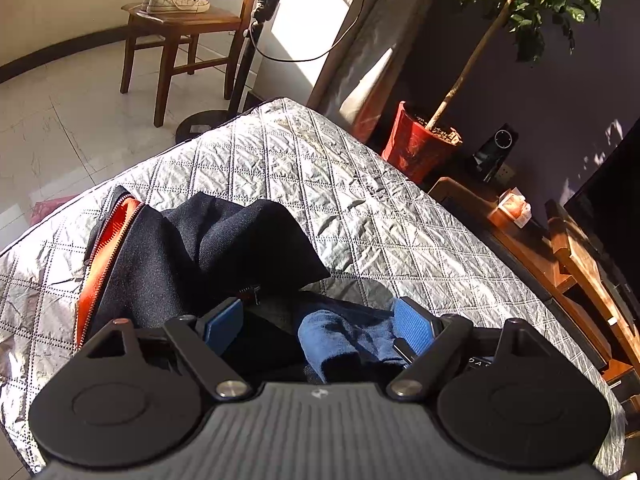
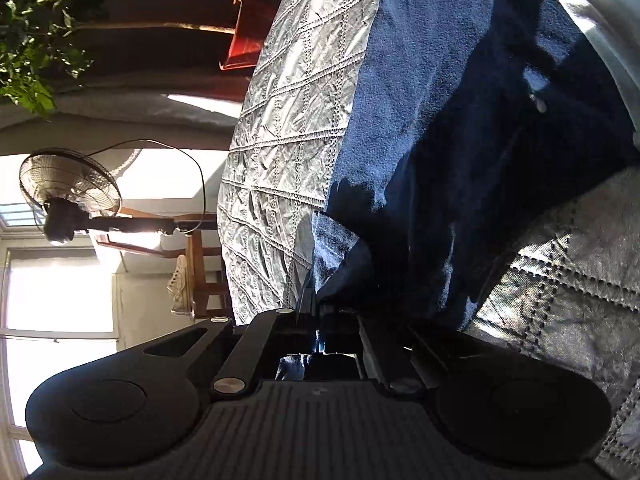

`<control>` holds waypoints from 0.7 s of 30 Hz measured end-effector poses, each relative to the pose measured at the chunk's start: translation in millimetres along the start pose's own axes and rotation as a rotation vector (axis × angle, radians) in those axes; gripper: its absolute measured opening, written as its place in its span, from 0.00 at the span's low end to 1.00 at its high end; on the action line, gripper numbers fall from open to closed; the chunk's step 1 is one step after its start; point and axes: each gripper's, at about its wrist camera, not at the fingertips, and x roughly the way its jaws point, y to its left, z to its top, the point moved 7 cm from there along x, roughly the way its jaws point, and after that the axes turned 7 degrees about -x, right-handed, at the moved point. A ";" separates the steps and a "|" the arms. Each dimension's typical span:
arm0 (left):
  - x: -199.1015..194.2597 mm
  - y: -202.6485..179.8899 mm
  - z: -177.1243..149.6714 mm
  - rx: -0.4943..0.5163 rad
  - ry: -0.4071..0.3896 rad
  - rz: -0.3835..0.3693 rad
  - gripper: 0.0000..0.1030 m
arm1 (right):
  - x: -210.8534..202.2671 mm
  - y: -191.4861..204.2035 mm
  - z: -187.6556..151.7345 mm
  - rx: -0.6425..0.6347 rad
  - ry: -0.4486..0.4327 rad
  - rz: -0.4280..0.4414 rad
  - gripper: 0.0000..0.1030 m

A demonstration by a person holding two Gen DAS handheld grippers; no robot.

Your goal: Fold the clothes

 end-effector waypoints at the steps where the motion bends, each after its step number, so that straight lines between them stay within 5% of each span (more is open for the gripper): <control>1: 0.0 0.6 0.2 -0.004 0.000 0.001 0.78 | -2.6 4.2 1.8 -0.022 -0.009 0.003 0.01; 7: -0.6 -1.6 -1.1 -0.010 -0.001 0.000 0.78 | -75.1 81.1 54.7 -0.232 -0.142 0.074 0.01; 12: 0.4 -16.0 -10.8 0.024 0.028 -0.035 0.78 | -212.7 120.6 82.4 -0.344 -0.383 0.124 0.01; 16: 0.2 -39.0 -26.0 0.098 0.049 -0.067 0.79 | -322.1 83.6 73.3 -0.352 -0.603 -0.014 0.01; 21: 1.3 -62.6 -47.1 0.185 0.074 -0.087 0.79 | -397.6 -29.6 36.5 -0.138 -0.726 -0.217 0.01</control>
